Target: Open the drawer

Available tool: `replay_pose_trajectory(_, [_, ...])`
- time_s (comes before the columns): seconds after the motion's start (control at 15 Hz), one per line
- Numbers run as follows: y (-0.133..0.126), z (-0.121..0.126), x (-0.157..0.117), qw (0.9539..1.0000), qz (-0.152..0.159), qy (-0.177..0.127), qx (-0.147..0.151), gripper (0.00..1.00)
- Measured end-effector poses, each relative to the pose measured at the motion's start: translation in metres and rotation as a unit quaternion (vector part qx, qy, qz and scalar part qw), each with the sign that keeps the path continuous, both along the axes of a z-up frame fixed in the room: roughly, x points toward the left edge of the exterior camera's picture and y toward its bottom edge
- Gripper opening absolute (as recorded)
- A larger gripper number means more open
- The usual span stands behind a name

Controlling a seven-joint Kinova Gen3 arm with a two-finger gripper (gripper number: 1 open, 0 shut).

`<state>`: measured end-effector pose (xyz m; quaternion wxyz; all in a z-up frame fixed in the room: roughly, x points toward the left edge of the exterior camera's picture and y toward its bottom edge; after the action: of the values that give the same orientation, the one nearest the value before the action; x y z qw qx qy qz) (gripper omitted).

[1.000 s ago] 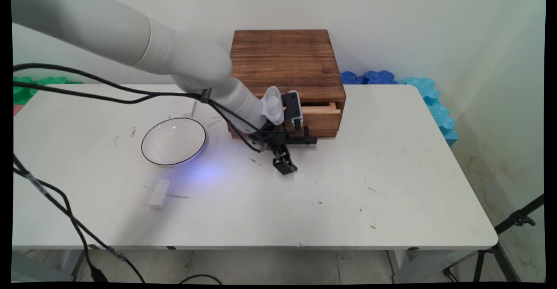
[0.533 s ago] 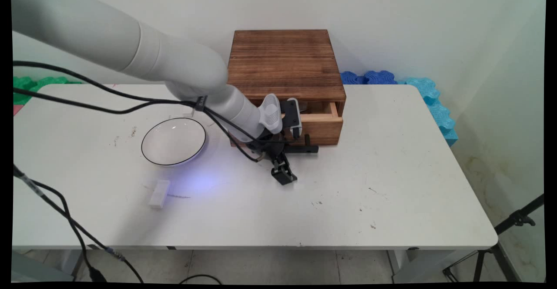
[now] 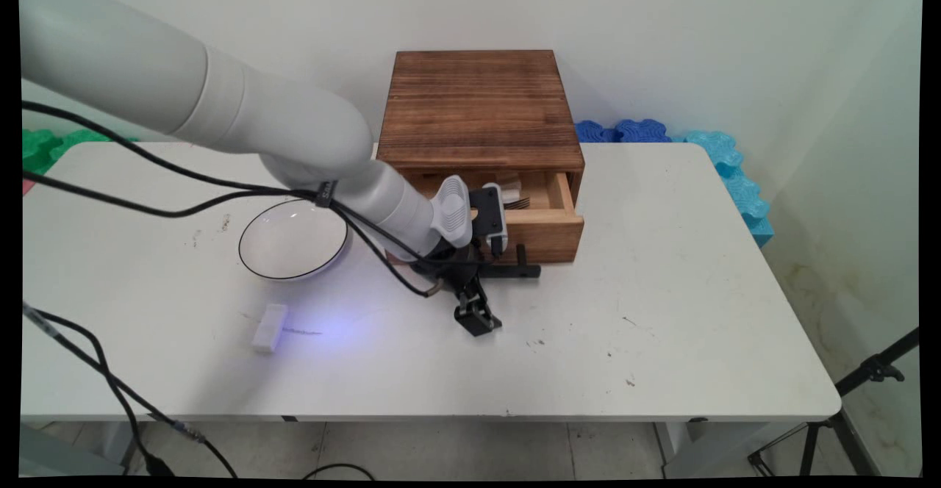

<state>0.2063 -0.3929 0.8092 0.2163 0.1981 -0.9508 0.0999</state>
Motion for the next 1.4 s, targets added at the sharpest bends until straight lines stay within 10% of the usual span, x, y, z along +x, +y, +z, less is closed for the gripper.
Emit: replay_pose_trajectory(1.4, [0.087, 0.008, -0.016, 0.9988, -0.041, 0.02, 0.019, 1.0])
